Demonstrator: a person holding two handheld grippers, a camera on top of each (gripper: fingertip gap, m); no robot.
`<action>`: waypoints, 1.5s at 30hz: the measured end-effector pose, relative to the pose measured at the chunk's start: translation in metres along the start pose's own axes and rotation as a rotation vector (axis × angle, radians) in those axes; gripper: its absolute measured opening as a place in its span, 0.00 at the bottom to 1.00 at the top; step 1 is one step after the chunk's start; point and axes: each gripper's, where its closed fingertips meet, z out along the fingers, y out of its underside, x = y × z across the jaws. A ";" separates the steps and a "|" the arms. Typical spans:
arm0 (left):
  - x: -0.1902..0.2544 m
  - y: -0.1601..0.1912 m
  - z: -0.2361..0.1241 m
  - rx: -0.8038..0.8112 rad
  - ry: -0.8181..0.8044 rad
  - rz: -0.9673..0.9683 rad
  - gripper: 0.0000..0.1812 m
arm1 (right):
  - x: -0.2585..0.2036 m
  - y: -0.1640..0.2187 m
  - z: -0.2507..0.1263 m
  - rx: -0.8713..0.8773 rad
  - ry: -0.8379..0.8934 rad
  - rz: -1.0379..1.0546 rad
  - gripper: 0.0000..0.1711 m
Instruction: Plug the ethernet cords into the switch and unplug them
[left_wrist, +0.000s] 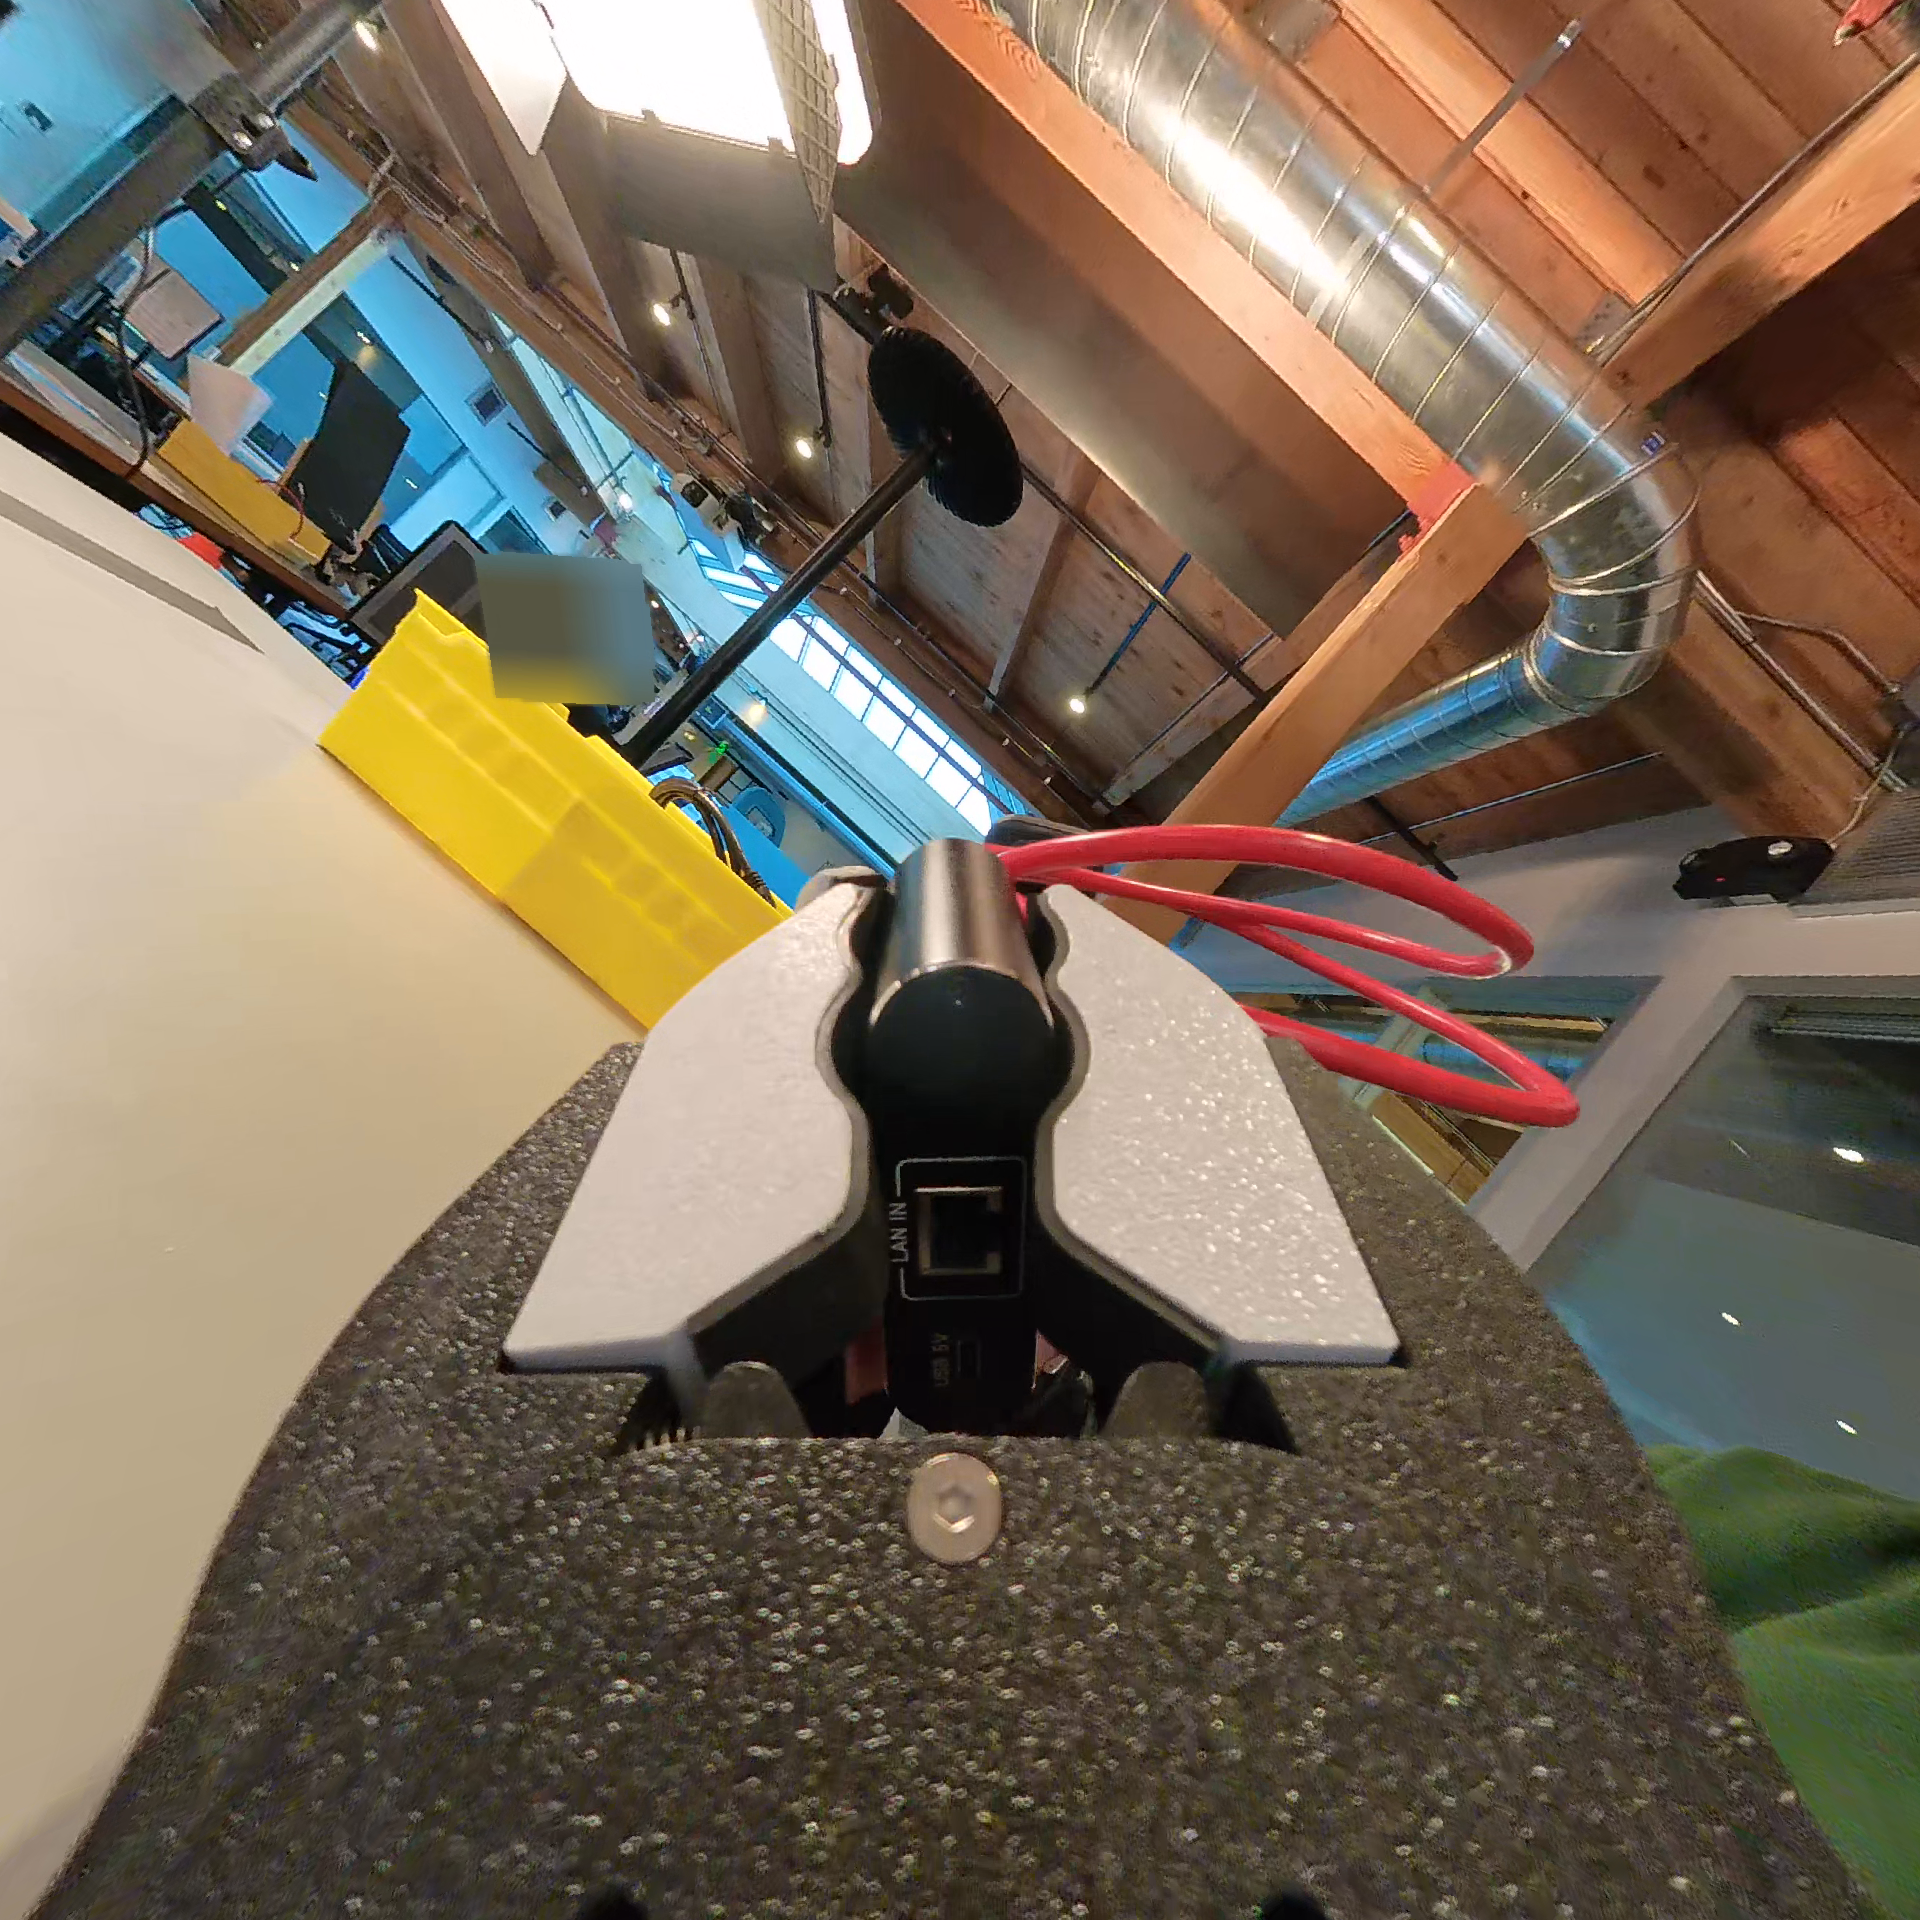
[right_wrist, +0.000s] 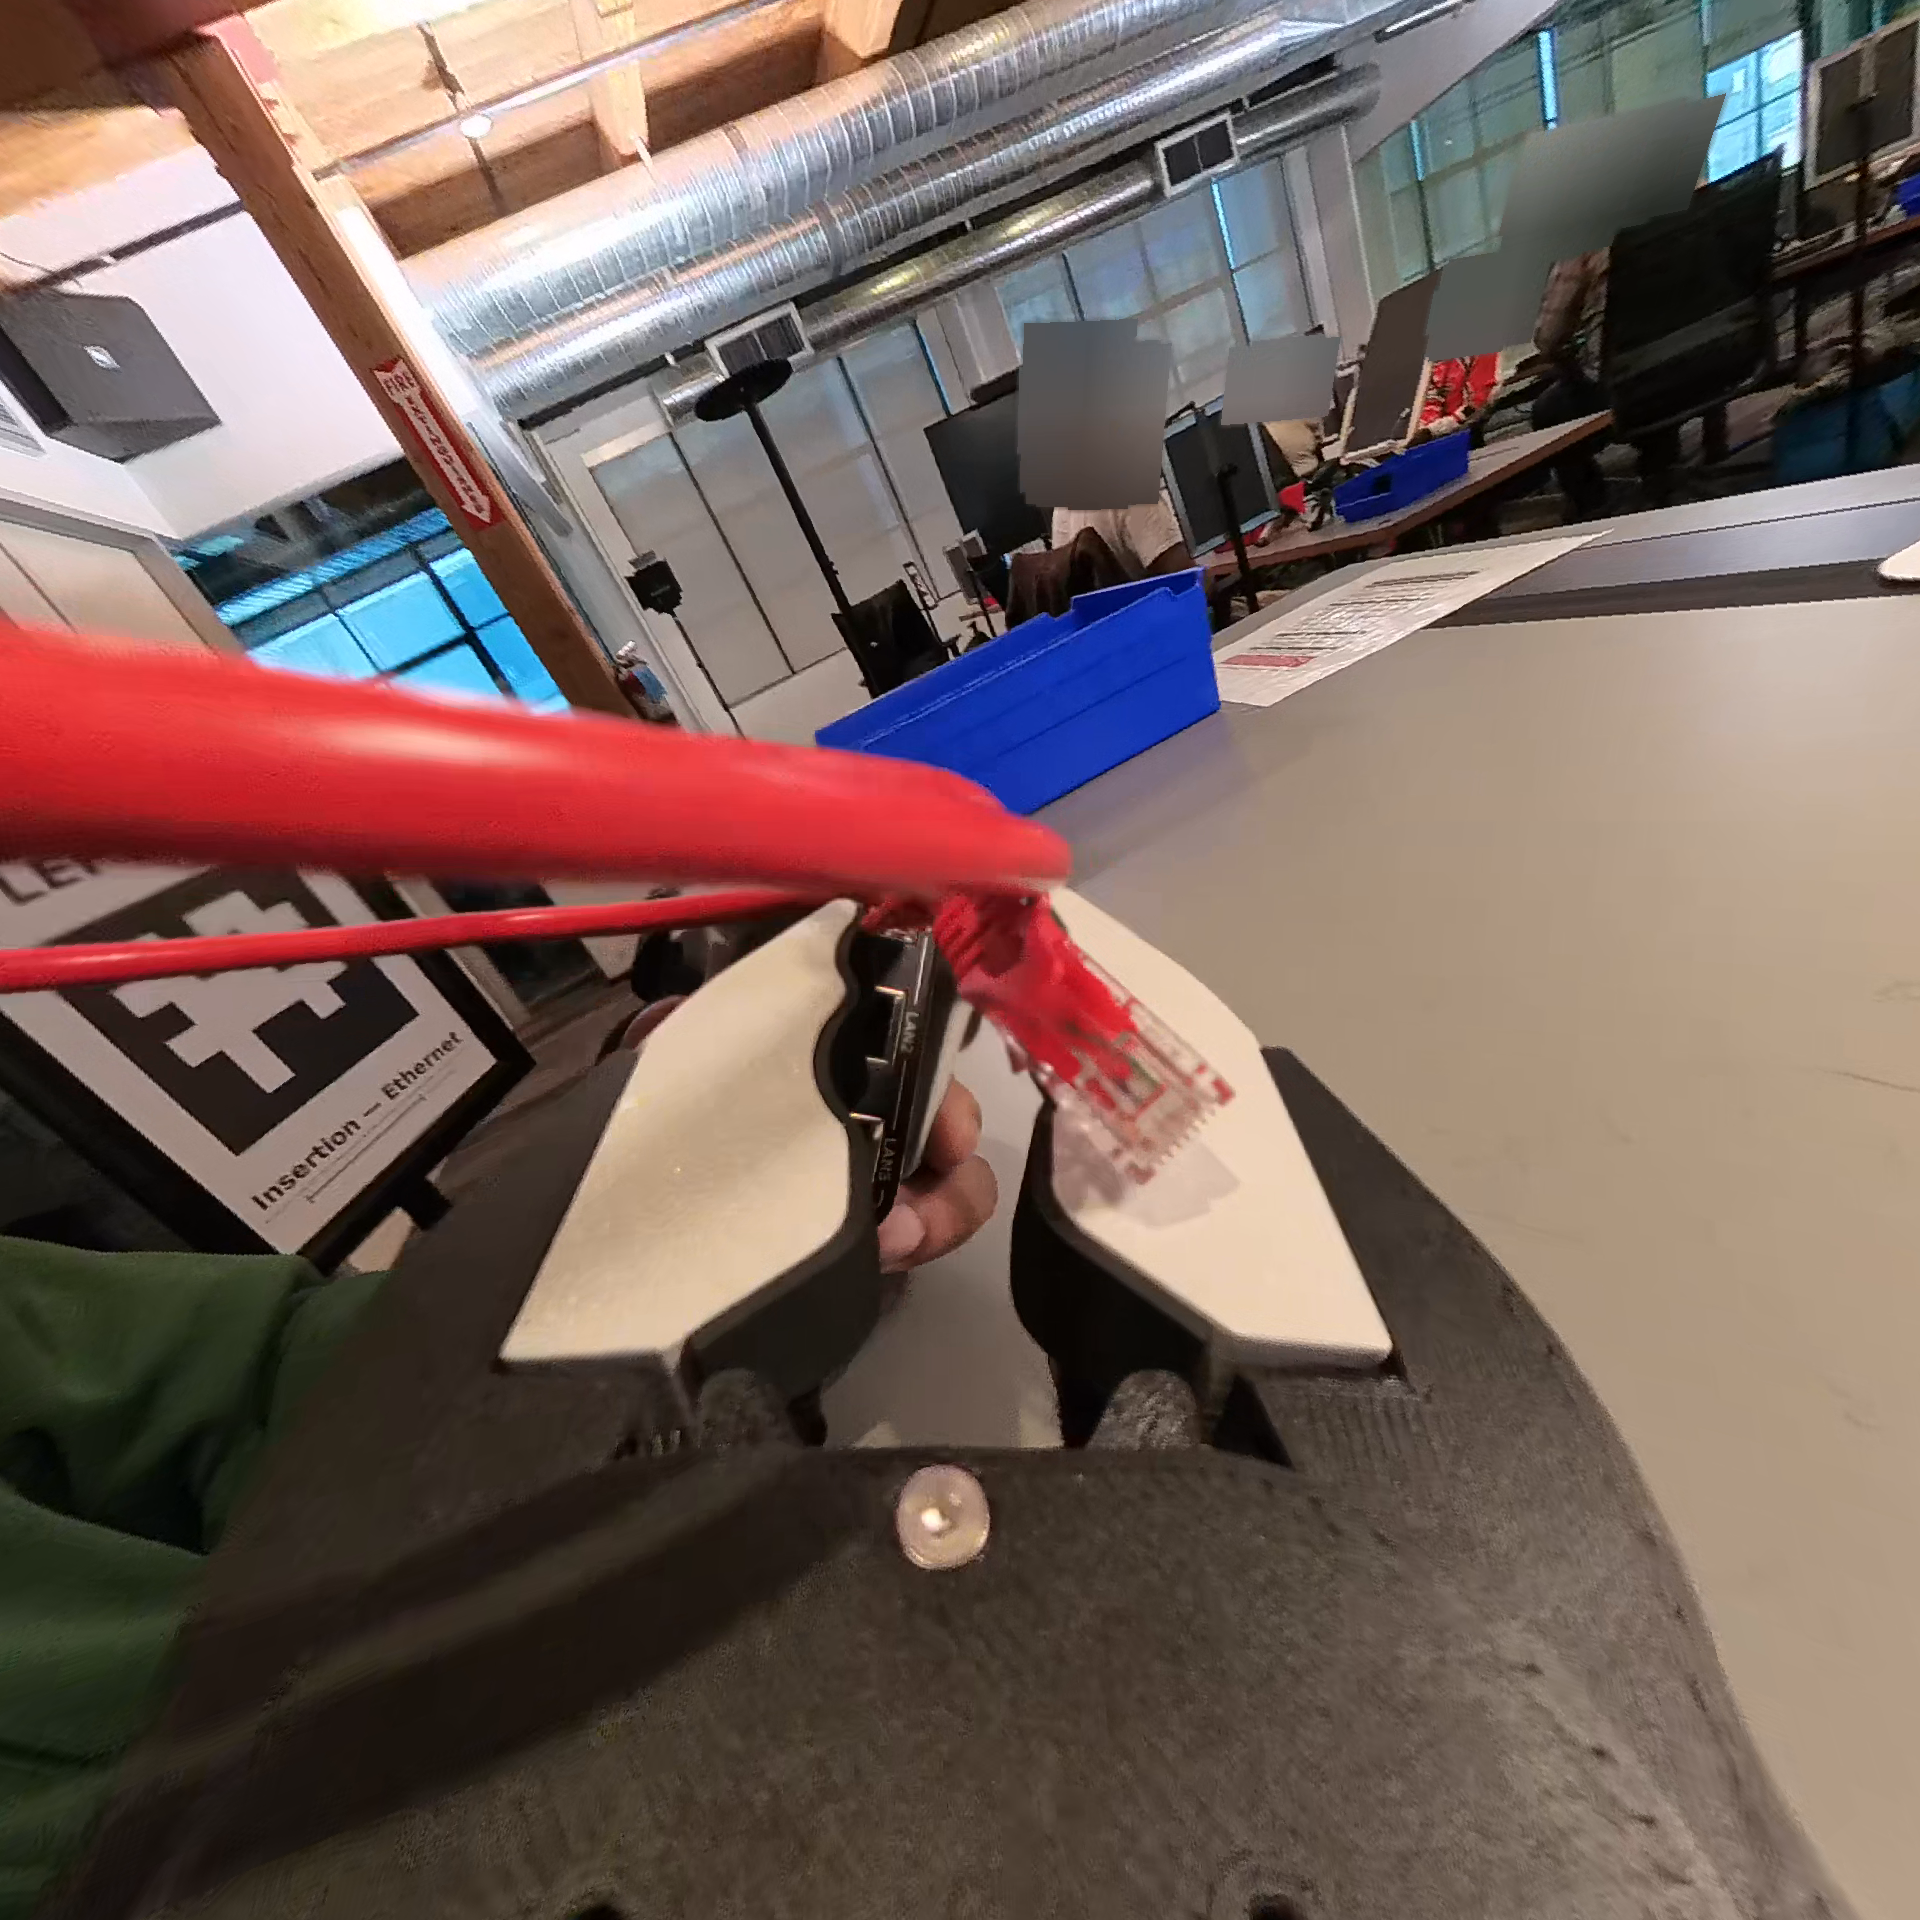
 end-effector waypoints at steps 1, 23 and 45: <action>0.001 0.000 0.000 -0.002 0.005 0.000 0.15 | -0.001 0.000 0.000 0.006 -0.014 0.014 0.16; 0.020 0.040 0.012 -0.230 0.073 0.151 0.16 | -0.027 -0.033 -0.015 0.153 -0.127 0.033 0.06; 0.026 0.102 -0.013 -0.787 0.033 0.489 0.21 | -0.066 -0.014 -0.016 -0.062 -0.259 -0.112 0.06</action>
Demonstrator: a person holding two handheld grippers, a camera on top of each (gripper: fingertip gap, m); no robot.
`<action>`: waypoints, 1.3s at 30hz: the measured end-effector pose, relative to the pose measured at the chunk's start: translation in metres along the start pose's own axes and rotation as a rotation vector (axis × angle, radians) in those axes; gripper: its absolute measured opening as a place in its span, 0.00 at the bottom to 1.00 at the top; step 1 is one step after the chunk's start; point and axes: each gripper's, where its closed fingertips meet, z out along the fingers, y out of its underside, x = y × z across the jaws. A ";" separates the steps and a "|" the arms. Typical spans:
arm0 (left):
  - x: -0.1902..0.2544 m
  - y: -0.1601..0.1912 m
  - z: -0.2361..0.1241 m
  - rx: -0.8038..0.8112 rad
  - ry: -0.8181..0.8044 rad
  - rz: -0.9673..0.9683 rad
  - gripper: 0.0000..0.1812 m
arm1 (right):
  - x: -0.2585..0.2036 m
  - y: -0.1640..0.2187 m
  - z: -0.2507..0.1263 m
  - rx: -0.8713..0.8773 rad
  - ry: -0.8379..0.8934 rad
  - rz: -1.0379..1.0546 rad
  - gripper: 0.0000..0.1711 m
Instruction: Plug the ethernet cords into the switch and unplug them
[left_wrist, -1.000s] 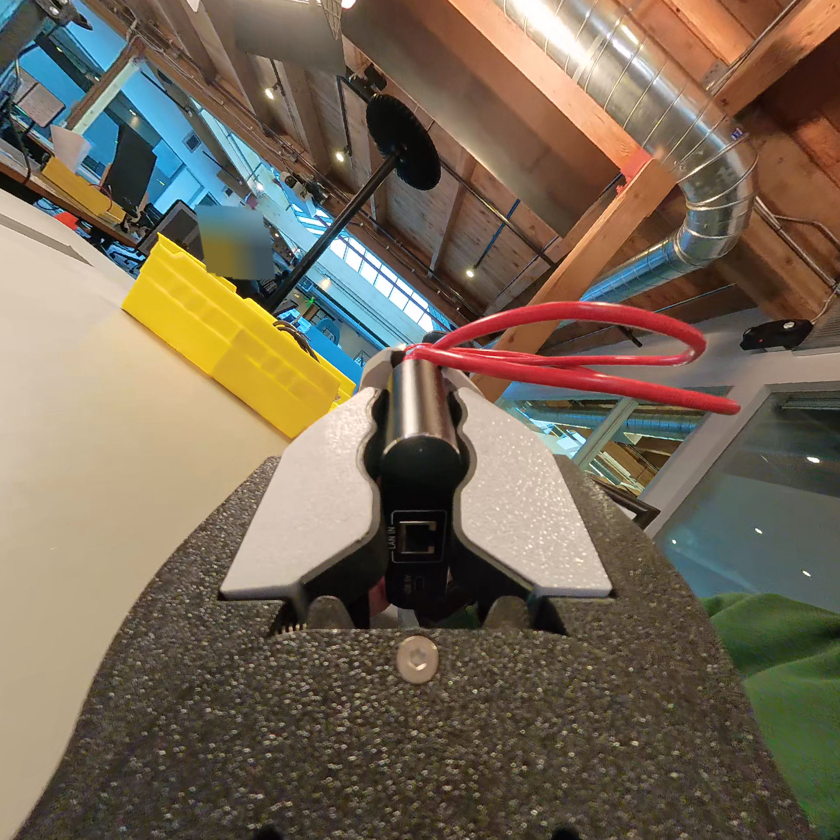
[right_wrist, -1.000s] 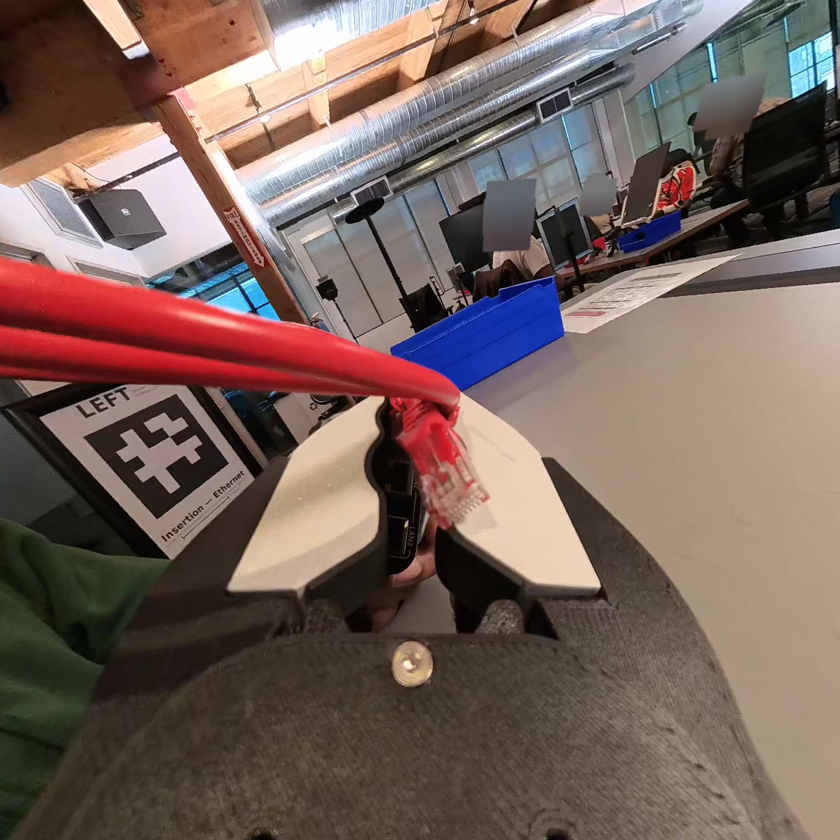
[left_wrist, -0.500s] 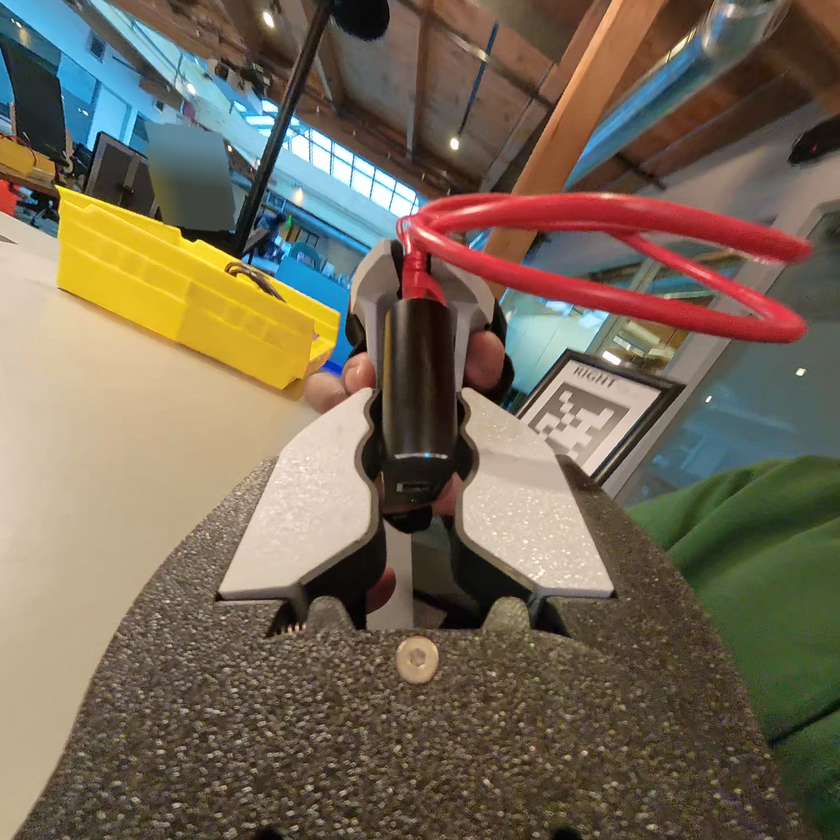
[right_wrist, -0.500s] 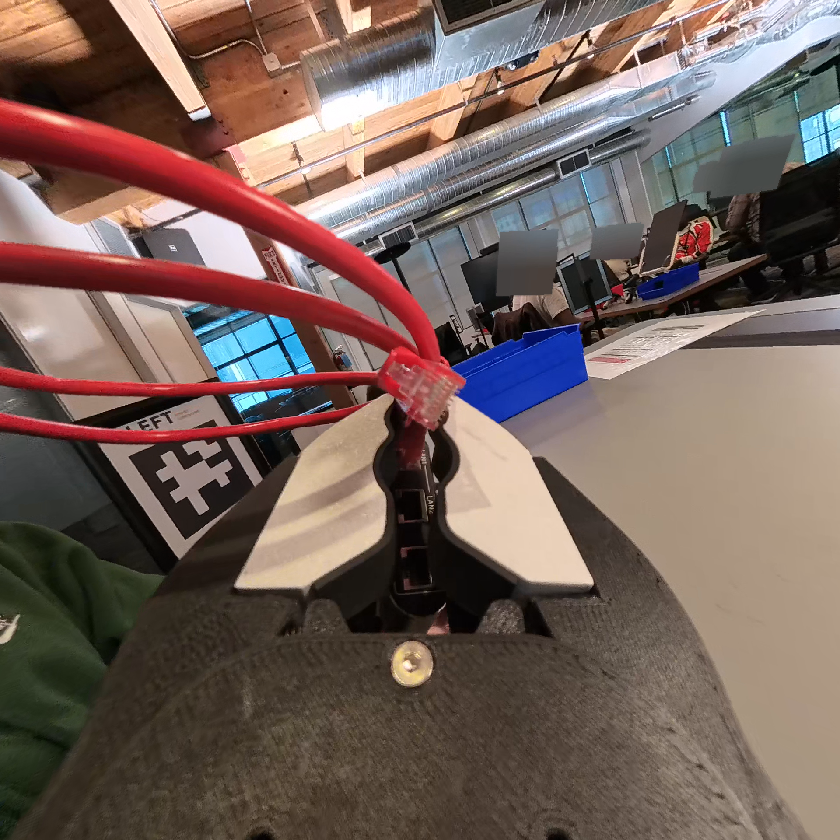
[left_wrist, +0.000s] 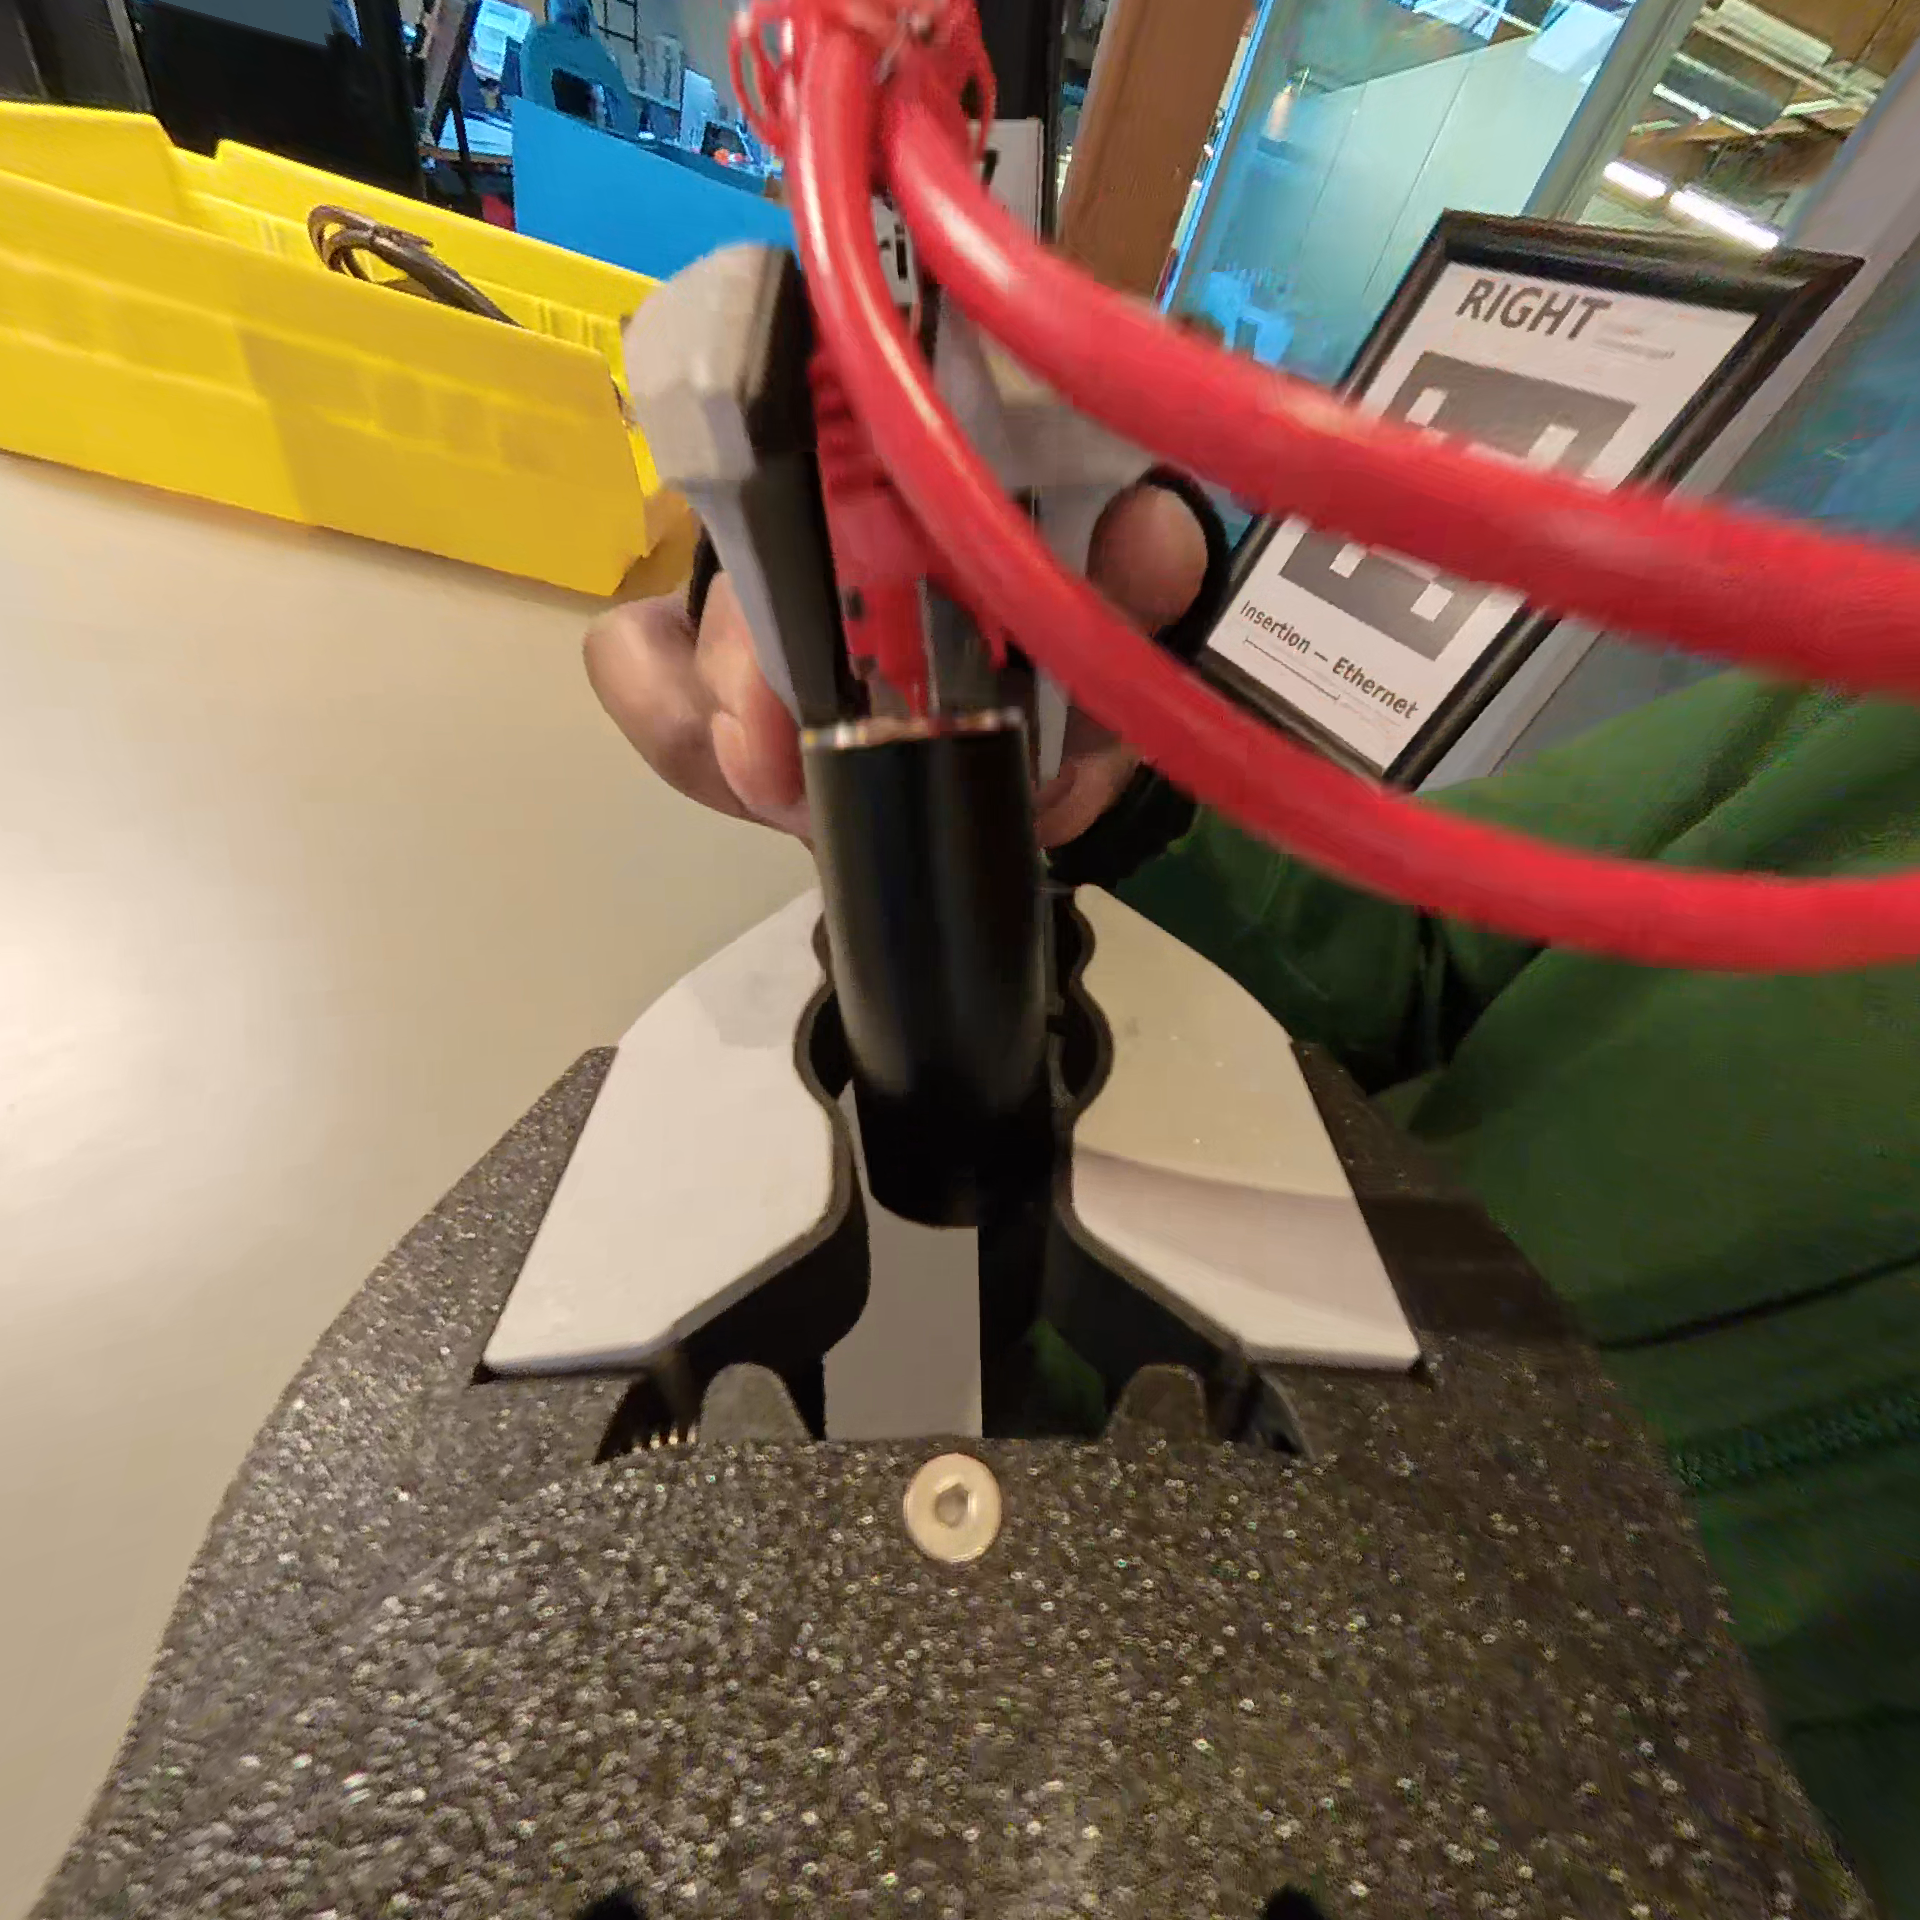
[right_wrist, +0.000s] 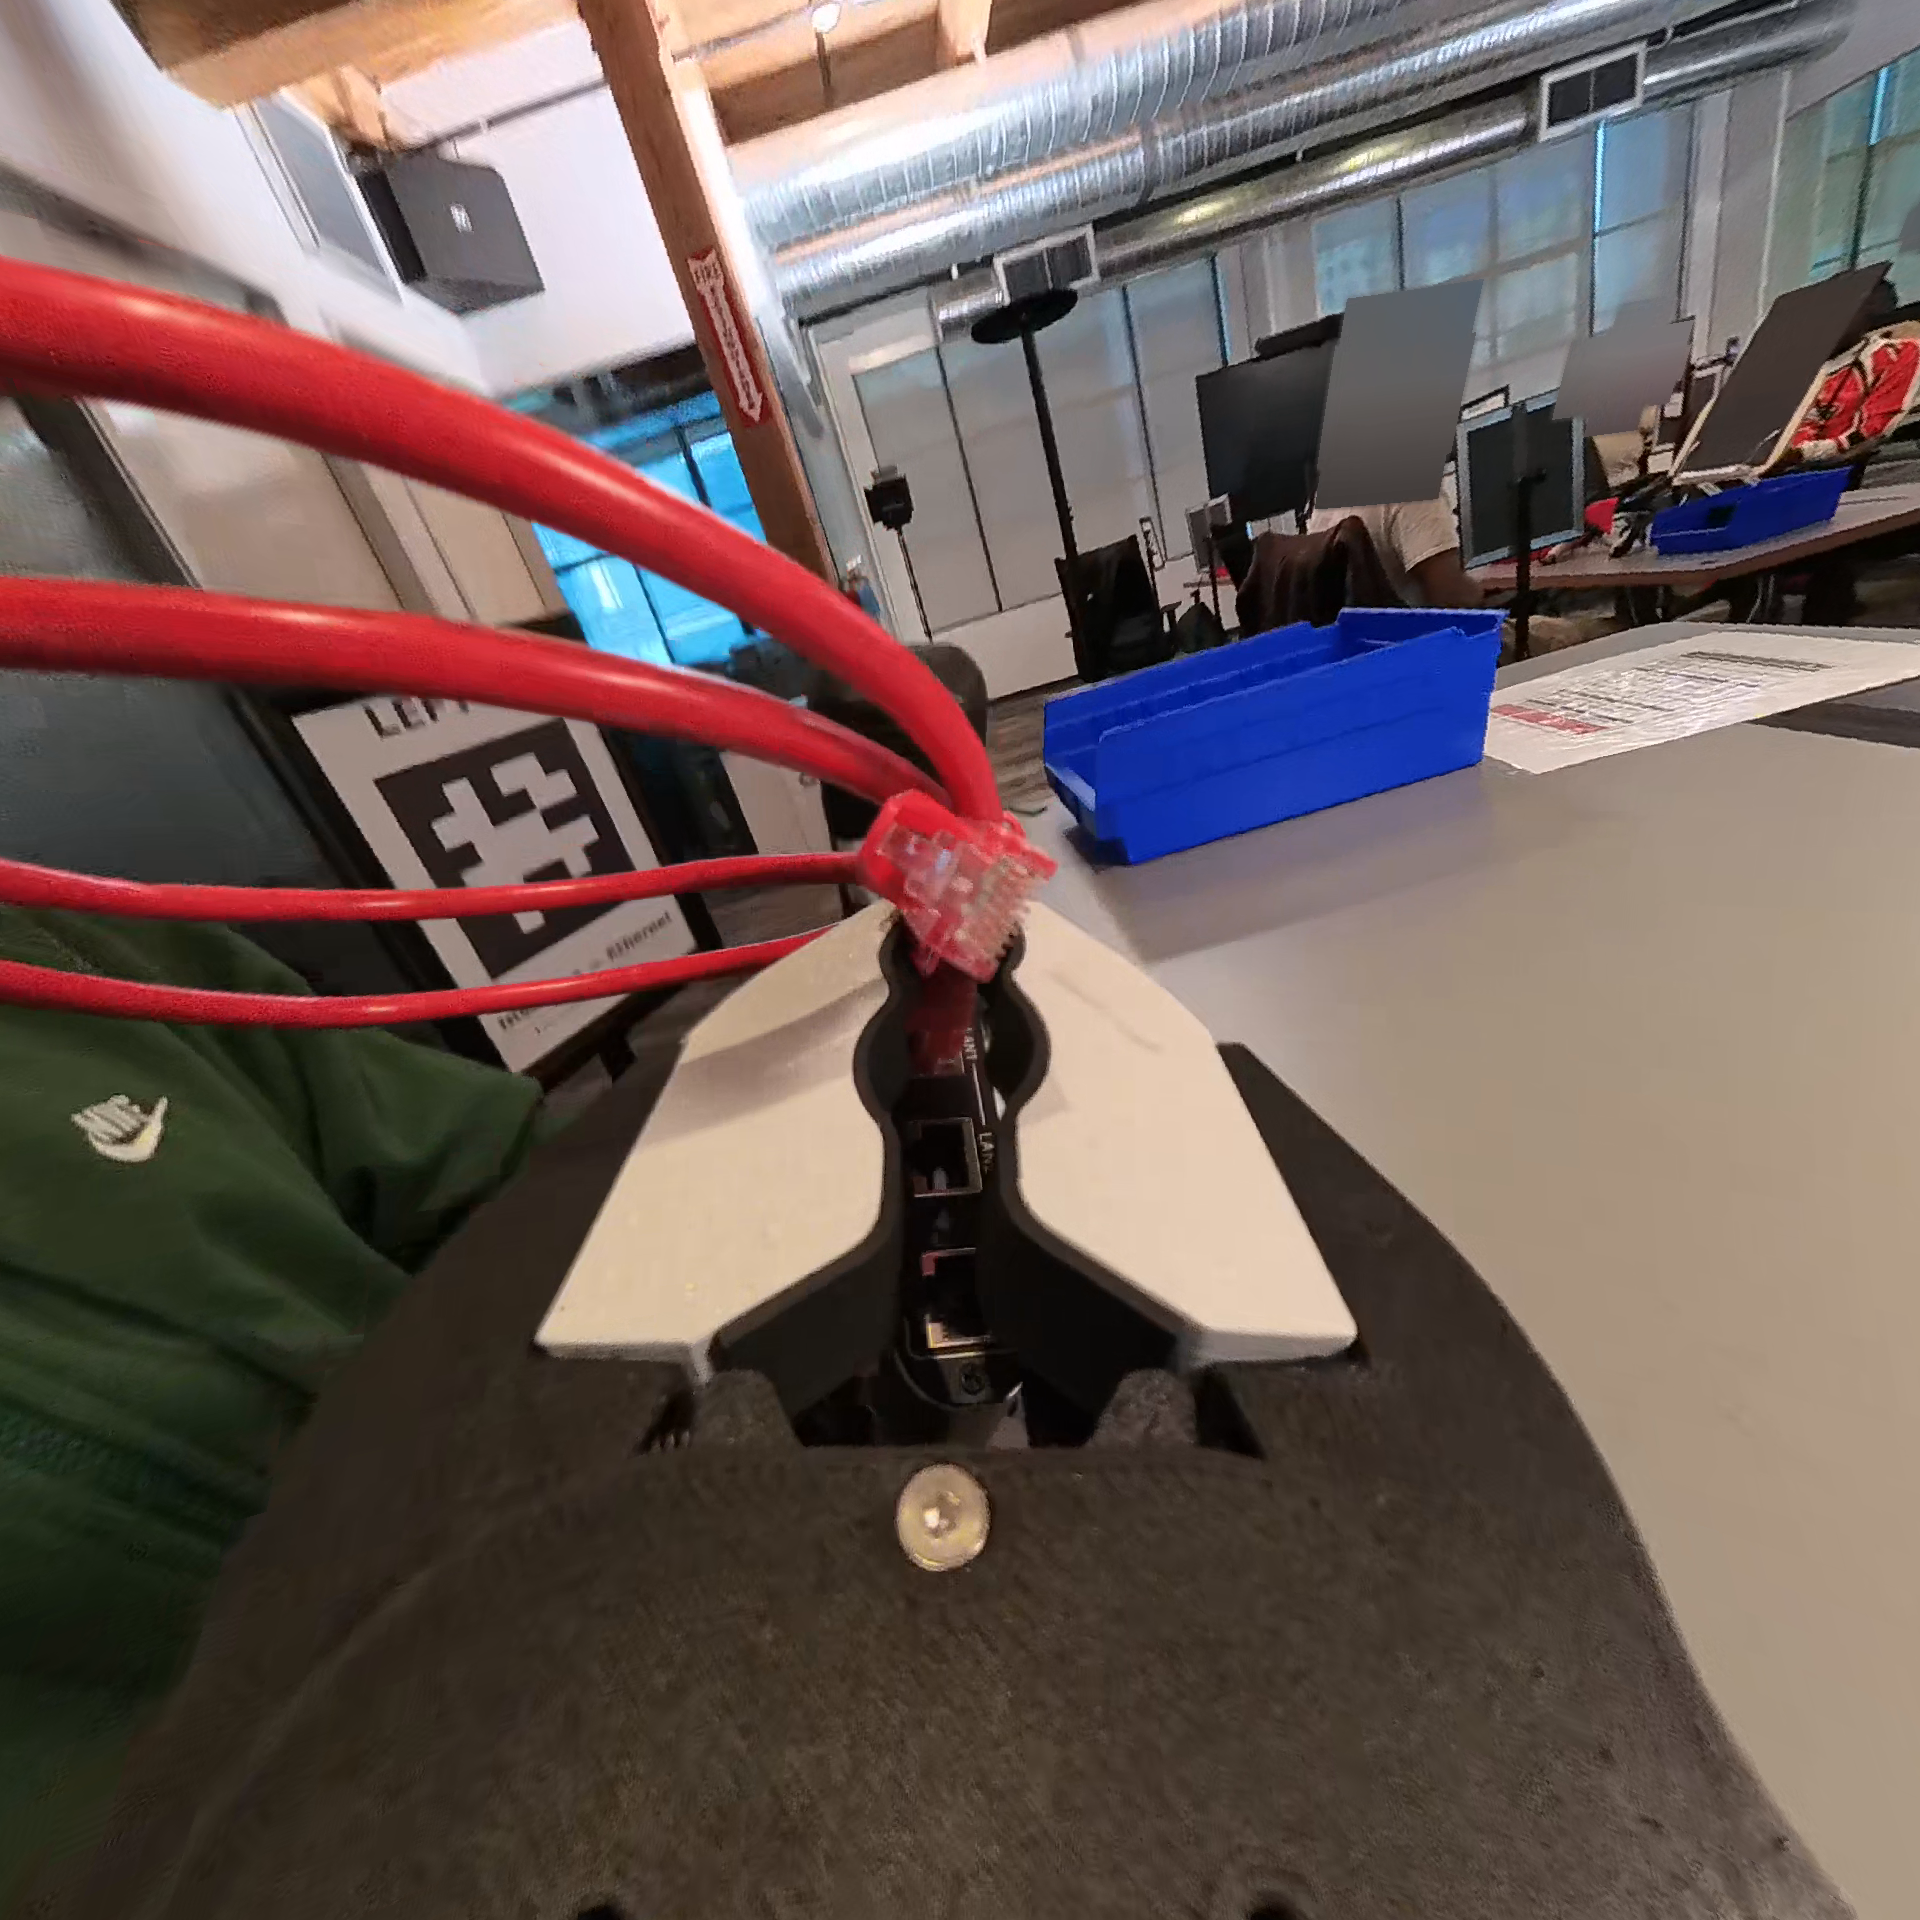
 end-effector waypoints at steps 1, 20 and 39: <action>0.001 -0.002 0.000 0.008 0.004 0.002 0.22 | -0.001 0.003 0.001 -0.024 0.004 -0.016 0.06; -0.006 -0.004 0.007 0.019 -0.100 0.070 0.26 | -0.010 0.006 0.009 -0.043 0.014 -0.148 0.07; -0.026 -0.010 -0.008 -0.028 -0.308 0.339 0.23 | -0.010 0.013 -0.025 -0.200 0.101 -0.543 0.08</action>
